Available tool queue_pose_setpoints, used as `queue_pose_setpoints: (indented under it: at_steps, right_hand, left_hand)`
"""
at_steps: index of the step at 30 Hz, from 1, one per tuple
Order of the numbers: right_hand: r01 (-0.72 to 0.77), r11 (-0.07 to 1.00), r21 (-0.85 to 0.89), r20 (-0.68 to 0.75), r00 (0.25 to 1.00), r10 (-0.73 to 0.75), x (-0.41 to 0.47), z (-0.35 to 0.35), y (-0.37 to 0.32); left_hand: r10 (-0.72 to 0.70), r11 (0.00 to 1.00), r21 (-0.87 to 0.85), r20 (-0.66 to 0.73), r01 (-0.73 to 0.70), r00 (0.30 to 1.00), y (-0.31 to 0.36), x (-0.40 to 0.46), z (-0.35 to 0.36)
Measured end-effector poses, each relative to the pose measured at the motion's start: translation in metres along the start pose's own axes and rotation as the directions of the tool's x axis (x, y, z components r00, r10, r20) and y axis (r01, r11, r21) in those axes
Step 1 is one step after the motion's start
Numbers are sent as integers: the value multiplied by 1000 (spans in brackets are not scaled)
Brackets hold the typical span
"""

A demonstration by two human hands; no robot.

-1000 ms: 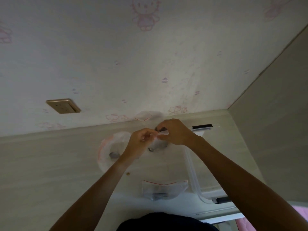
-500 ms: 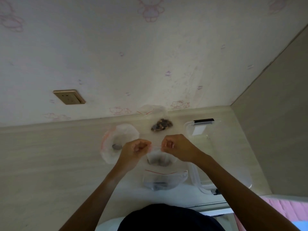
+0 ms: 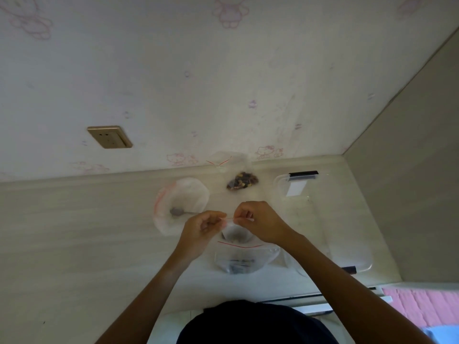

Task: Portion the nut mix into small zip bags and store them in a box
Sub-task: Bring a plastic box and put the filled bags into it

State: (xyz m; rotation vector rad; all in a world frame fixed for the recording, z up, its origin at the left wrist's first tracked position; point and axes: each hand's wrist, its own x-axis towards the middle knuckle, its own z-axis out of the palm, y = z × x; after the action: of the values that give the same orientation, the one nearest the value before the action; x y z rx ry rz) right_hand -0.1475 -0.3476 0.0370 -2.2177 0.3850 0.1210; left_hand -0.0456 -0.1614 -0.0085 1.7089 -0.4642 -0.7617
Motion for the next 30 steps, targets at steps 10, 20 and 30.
queue_pose_setpoints:
  at_steps: [10, 20, 30]
  right_hand:
    - [11, 1000, -5, -12, 1000, -11, -4, 5, -4]
    - [-2, 998, -60, 8, 1000, 2, -3, 9, -6]
    - [19, 991, -132, 29, 999, -16, -9, 4, 6]
  left_hand:
    - [18, 999, 27, -16, -17, 1000, 4, -3, 7]
    - [80, 990, 115, 1, -80, 997, 3, -7, 10]
    - [10, 996, 91, 15, -11, 1000, 7, -6, 4]
